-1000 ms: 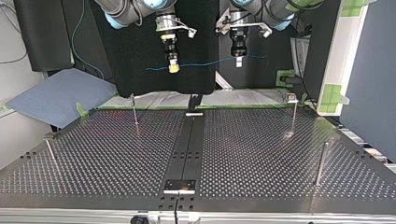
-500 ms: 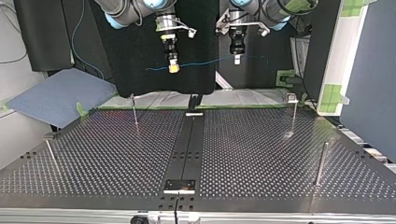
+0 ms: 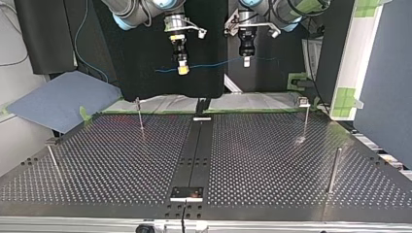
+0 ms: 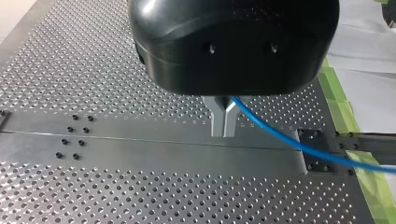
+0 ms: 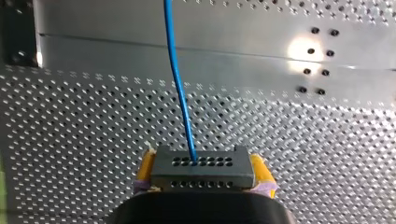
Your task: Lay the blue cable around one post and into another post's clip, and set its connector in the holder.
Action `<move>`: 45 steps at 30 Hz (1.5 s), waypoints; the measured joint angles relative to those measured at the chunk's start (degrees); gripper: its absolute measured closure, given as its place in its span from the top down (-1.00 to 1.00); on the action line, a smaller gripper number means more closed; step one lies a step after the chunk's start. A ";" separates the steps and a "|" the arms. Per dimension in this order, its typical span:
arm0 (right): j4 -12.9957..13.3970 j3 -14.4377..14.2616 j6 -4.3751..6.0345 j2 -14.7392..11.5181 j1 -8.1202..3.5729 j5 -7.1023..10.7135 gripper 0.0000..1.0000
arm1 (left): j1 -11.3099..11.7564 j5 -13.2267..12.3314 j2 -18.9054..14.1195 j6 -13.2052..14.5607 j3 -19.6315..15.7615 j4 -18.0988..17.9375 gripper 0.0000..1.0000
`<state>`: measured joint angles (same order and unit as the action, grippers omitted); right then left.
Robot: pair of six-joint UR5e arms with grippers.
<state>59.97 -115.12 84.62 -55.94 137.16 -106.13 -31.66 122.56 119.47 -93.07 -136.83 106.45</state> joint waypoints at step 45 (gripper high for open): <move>-6.92 1.47 4.25 -0.07 -1.14 0.20 -1.00 | -1.75 2.66 -11.40 -1.01 4.45 7.64 -1.00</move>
<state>53.05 -113.64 88.87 -56.01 136.01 -105.93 -33.41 125.22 108.07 -94.08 -132.38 114.09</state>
